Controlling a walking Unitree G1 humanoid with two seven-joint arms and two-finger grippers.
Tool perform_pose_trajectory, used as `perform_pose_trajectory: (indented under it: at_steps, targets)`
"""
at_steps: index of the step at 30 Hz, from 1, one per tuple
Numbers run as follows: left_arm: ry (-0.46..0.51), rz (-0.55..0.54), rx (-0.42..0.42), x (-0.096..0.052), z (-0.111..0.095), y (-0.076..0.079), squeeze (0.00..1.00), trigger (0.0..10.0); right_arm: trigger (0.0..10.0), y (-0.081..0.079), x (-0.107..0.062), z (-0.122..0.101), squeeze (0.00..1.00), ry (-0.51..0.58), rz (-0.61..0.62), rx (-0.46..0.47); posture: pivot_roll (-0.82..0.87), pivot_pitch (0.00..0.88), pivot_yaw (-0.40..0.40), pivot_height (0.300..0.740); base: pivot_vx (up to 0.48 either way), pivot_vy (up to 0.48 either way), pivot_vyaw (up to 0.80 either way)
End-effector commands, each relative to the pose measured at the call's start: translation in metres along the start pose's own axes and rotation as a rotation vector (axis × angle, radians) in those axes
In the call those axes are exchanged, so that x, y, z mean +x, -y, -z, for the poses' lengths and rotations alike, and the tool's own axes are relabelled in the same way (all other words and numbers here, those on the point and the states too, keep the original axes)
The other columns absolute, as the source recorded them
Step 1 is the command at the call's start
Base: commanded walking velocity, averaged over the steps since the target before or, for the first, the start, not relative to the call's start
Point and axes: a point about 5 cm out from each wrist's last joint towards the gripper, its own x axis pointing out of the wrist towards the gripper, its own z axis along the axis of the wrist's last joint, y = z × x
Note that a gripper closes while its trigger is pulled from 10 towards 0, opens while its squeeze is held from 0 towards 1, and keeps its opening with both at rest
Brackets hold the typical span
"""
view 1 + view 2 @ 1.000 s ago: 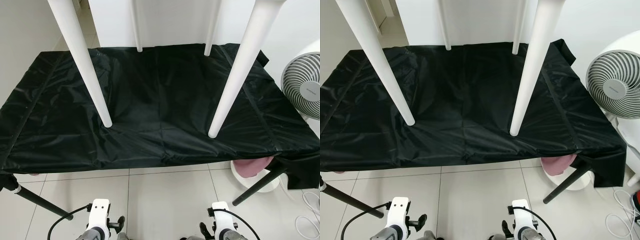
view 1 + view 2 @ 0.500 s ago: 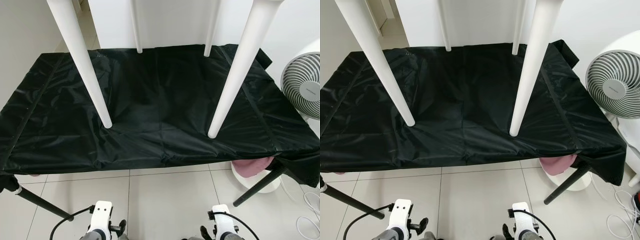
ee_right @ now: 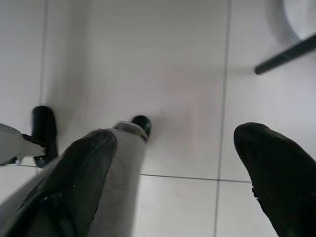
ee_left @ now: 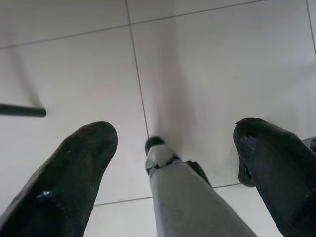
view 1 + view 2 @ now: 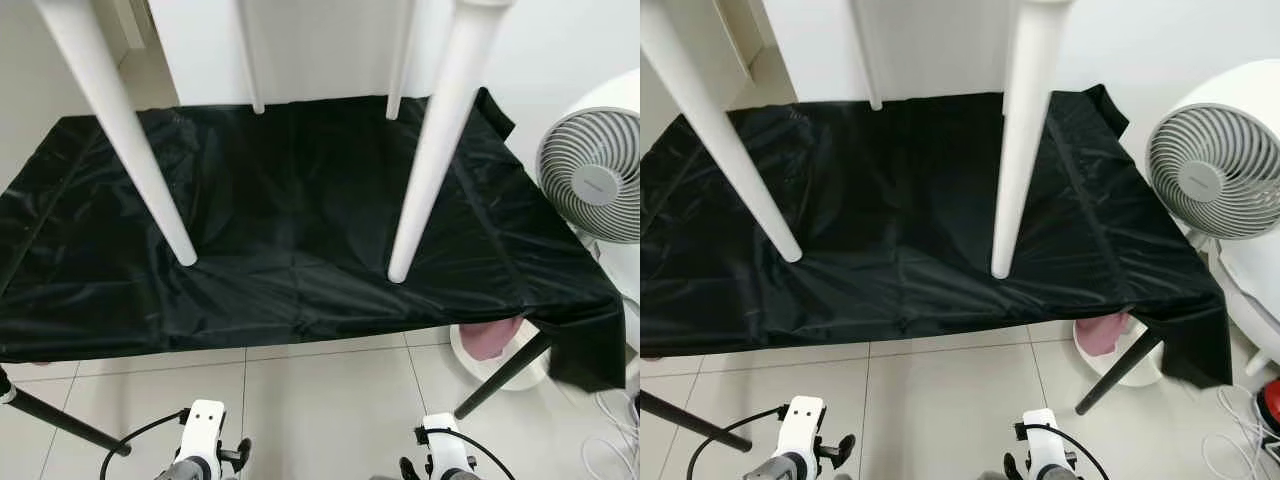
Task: Building children table
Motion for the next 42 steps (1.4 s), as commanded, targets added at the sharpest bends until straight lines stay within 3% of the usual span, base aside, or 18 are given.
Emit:
perform_pose_trajectory:
  at_steps: [1,27,35,40,42]
  targets:
    - [-0.031,-0.017,0.004,-0.002,0.008,-0.001,0.00,10.0,10.0,-0.002,-0.002,0.008,0.00,-0.029,-0.006,0.010,-0.09,0.031,0.058,0.740,0.000,-0.262,0.00]
    - [-0.042,-0.026,0.014,-0.002,0.009,-0.001,0.00,10.0,10.0,-0.002,-0.002,0.009,0.00,-0.028,-0.006,0.019,-0.09,0.042,0.057,0.740,0.000,-0.319,0.00]
    - [-0.048,-0.021,0.012,-0.002,0.010,-0.001,0.00,10.0,10.0,-0.001,-0.003,0.010,0.00,-0.032,-0.003,0.018,-0.10,0.059,0.051,0.740,0.000,0.000,0.00]
    - [-0.070,0.069,0.130,-0.004,0.017,0.008,0.00,10.0,10.0,0.000,-0.003,0.012,0.00,-0.038,-0.006,0.009,-0.10,0.104,0.042,0.740,0.000,0.000,0.00]
    - [-0.076,0.075,0.140,-0.004,0.019,0.009,0.00,10.0,10.0,0.001,-0.004,0.014,0.00,-0.044,-0.004,0.010,-0.10,0.104,0.042,0.740,0.000,0.000,0.00]
